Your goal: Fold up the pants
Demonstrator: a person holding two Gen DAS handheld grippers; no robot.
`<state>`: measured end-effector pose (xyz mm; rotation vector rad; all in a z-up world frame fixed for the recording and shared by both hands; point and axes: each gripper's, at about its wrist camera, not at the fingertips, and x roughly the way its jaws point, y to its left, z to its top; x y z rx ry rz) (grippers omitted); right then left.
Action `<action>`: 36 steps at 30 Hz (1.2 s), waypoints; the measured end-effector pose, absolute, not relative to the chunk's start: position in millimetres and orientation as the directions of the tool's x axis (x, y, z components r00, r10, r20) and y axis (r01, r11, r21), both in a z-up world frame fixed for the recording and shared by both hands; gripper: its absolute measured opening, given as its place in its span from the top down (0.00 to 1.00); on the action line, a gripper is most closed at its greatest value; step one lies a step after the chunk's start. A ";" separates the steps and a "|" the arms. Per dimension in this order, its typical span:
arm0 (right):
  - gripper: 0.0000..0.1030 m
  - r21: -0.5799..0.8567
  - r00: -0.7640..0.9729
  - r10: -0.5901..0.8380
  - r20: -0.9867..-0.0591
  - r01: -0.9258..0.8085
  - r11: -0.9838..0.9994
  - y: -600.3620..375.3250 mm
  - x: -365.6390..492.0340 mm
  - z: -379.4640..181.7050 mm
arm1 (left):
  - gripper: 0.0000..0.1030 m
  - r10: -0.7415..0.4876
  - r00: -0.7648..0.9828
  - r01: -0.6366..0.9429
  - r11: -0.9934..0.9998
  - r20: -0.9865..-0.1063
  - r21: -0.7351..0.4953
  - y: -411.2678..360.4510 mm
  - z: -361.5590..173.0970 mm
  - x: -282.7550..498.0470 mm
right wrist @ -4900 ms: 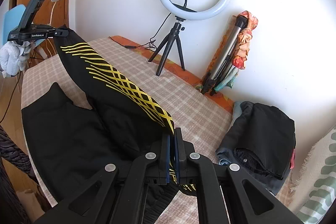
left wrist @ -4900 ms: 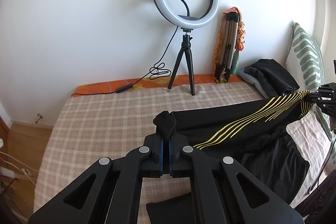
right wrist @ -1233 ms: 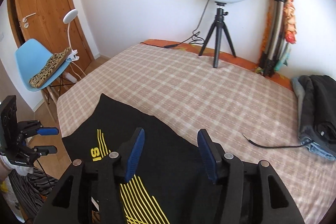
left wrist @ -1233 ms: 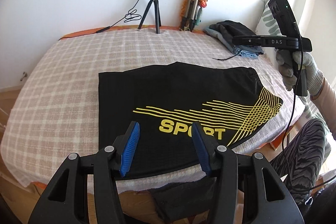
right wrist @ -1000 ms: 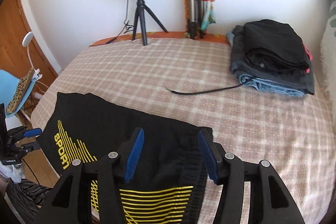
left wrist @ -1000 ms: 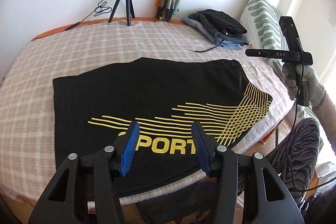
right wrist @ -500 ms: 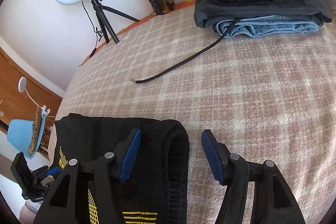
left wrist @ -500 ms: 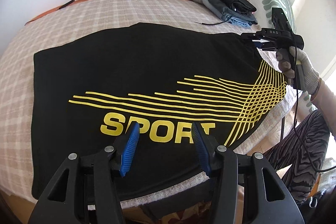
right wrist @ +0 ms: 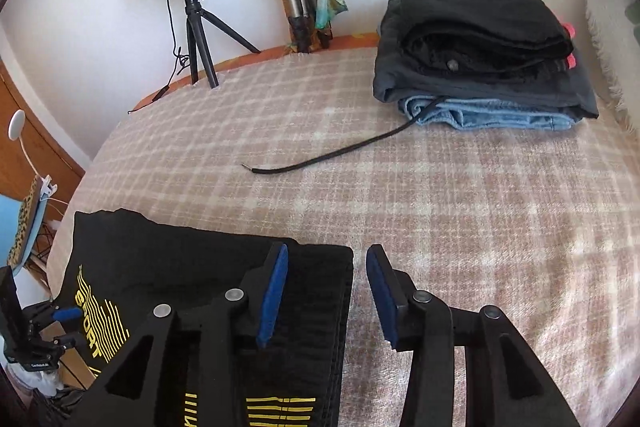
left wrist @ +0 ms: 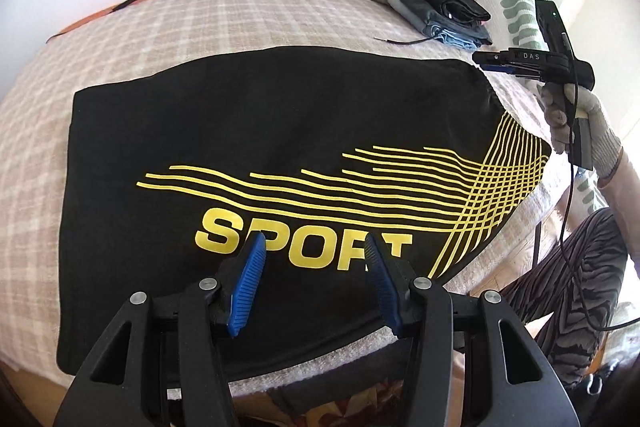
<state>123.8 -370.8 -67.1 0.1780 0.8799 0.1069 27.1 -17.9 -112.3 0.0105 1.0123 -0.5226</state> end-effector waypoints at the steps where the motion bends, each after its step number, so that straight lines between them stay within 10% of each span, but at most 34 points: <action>1: 0.53 0.214 0.641 0.199 -0.742 -0.056 0.975 -363.1 126.5 -59.4 | 0.51 -0.417 0.428 0.417 0.878 -0.802 -0.234 -16.0 -108.5 29.0; 12: 0.46 0.386 0.478 0.528 -0.702 -0.367 0.846 -242.0 195.2 -71.1 | 0.51 -0.390 0.547 0.327 0.914 -0.741 -0.240 -6.0 -72.6 80.1; 23: 0.46 0.382 0.294 0.551 -0.781 -0.472 0.794 -184.9 215.1 -127.5 | 0.51 -0.392 0.577 0.240 0.920 -0.716 -0.310 14.3 -67.3 116.8; 28: 0.88 0.328 0.350 0.557 -0.754 -0.534 0.779 -179.6 198.7 -116.9 | 0.51 -0.383 0.581 0.223 0.924 -0.718 -0.312 17.6 -67.1 120.3; 36: 0.91 0.053 0.446 0.507 -0.738 -0.710 0.702 -151.1 120.1 -109.0 | 0.51 -0.368 0.593 0.214 0.930 -0.716 -0.300 16.2 -67.0 119.0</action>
